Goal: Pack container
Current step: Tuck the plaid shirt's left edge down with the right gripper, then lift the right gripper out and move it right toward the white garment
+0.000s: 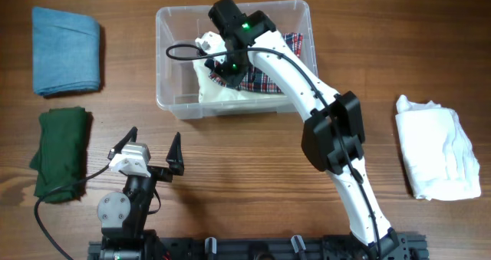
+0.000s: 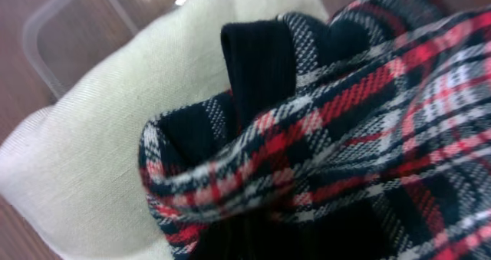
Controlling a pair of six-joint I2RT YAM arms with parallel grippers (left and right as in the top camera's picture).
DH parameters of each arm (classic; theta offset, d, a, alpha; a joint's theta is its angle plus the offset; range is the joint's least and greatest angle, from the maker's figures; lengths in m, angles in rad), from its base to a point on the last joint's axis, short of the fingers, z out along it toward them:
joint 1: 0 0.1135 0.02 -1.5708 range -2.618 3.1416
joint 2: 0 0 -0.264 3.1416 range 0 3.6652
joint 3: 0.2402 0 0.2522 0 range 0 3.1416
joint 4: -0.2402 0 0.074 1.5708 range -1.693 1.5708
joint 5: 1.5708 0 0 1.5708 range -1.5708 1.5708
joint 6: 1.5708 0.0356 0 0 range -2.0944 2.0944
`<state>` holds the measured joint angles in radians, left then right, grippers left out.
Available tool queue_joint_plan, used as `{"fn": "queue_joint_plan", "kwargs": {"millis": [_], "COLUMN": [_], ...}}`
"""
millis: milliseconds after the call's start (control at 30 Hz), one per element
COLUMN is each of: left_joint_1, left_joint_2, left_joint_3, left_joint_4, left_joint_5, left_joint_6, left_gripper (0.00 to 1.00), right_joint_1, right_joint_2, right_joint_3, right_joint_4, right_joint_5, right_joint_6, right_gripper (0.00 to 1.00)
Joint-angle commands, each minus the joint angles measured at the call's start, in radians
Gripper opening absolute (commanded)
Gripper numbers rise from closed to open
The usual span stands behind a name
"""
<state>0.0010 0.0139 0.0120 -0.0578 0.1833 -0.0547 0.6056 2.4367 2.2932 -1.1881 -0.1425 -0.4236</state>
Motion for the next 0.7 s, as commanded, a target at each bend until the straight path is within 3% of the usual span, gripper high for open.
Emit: {"fn": "queue_joint_plan", "kwargs": {"millis": [0,300,433,567,667], "left_joint_1": [-0.006,-0.006,-0.006,-0.006,-0.006], "left_joint_2": [-0.007,-0.007,-0.007,-0.007,-0.007], "left_joint_3": [-0.006,-0.006,-0.006,-0.006,-0.006], "left_joint_4": [-0.002,-0.003,-0.003,-0.003,-0.003], "left_joint_5": [-0.010,-0.010,-0.010,-0.009,-0.010], "left_joint_6": [-0.006,-0.006,-0.006,-0.006,-0.006], "left_gripper": [1.00,1.00,1.00,1.00,1.00], "right_joint_1": [-0.014,-0.029,-0.031,-0.051,-0.094], "right_joint_2": [0.034,0.002,-0.089,-0.229,-0.324], "right_joint_3": [0.004,0.021,0.050,0.056,0.056], "right_joint_4": [-0.029,-0.036,-0.036,-0.024,-0.025], "right_joint_5": [-0.015,-0.016,-0.015,-0.015,-0.013], "right_joint_6": [0.006,0.008,0.008,0.029,0.091], "right_gripper": [0.06,0.08,0.32,0.62,0.70]}}
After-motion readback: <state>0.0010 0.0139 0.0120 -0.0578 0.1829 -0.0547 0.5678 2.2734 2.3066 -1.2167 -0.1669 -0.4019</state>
